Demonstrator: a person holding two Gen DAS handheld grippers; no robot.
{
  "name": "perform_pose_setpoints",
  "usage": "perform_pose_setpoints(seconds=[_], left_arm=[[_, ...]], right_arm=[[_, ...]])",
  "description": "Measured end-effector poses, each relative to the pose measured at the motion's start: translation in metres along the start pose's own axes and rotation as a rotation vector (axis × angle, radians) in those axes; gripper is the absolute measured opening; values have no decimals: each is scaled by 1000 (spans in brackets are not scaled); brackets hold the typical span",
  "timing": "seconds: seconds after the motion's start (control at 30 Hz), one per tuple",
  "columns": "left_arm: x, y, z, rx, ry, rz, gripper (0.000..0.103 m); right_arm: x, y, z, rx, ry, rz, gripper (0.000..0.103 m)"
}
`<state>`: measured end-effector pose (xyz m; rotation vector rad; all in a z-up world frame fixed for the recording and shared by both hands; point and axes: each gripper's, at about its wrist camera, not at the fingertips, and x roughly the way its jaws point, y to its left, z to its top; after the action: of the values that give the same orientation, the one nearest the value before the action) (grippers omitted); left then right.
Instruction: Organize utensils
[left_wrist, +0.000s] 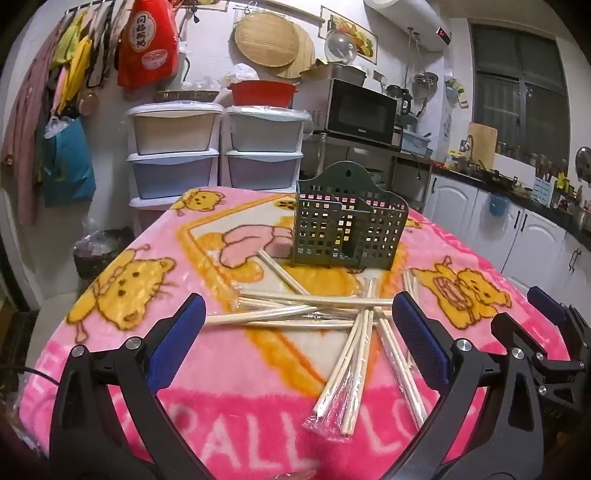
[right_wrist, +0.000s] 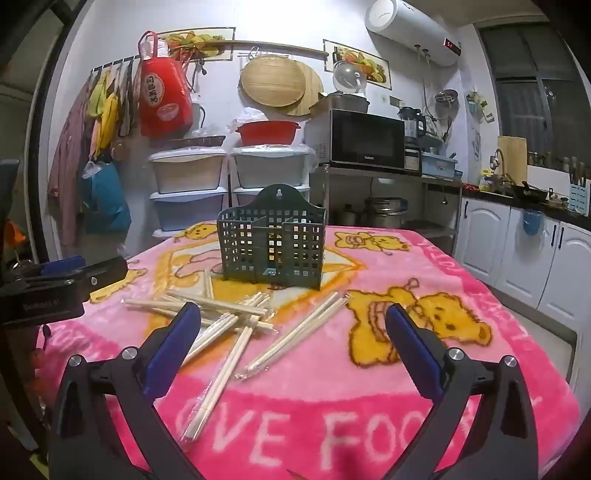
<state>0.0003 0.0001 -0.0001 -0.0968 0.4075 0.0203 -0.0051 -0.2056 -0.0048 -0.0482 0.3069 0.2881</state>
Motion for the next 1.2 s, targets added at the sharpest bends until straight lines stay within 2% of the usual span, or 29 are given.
perform_pose_setpoints(seconds=[1.2], left_arm=[[-5,1,3,-6,3,-3,94]], right_arm=[[-1,4,-2,2,4,6,97]])
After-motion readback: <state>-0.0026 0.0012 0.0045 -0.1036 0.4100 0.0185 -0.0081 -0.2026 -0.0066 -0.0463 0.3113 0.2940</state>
